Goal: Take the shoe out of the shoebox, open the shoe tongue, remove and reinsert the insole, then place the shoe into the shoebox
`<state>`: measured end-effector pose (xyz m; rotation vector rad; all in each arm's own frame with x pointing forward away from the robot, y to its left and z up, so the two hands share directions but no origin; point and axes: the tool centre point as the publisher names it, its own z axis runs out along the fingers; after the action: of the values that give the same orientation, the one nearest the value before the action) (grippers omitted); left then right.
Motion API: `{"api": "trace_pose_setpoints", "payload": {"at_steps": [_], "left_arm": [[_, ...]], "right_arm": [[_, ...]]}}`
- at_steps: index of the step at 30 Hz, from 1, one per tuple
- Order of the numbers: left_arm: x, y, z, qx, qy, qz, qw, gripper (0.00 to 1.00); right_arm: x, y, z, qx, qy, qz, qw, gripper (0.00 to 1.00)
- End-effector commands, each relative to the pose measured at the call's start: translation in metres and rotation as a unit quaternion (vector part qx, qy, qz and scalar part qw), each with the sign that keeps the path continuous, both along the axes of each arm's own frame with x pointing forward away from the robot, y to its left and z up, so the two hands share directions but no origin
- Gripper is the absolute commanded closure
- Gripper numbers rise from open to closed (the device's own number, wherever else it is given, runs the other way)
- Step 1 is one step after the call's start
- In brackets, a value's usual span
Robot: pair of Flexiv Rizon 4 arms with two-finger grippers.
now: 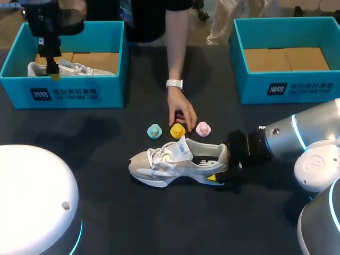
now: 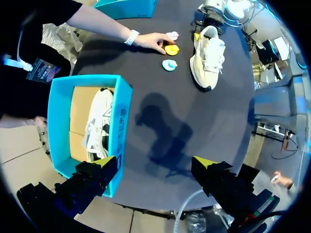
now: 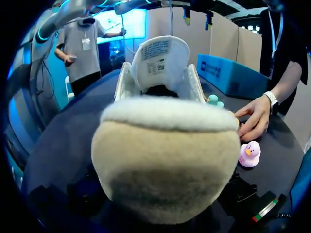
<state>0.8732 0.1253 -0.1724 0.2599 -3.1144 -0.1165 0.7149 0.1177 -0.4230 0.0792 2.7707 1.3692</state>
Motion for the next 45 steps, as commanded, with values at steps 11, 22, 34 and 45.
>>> {"api": "trace_pose_setpoints", "payload": {"at_steps": [11, 22, 34, 45], "left_arm": [[0.002, 0.000, 0.000, 0.001, 0.001, 0.000, 1.000, 0.00], [-0.047, -0.016, 0.015, 0.005, -0.030, 0.102, 0.994, 0.00], [-0.083, -0.066, 0.004, 0.006, -0.010, 0.204, 0.979, 0.00], [-0.111, -0.113, -0.012, 0.012, -0.001, 0.247, 0.969, 0.00]], "right_arm": [[-0.001, 0.001, -0.002, -0.001, 0.000, 0.000, 1.000, 1.00], [-0.001, 0.001, -0.002, -0.001, 0.000, 0.000, 1.000, 1.00], [-0.001, 0.001, -0.002, -0.001, 0.000, 0.000, 1.000, 1.00], [-0.001, 0.001, -0.002, -0.001, 0.000, 0.000, 1.000, 1.00]]}}
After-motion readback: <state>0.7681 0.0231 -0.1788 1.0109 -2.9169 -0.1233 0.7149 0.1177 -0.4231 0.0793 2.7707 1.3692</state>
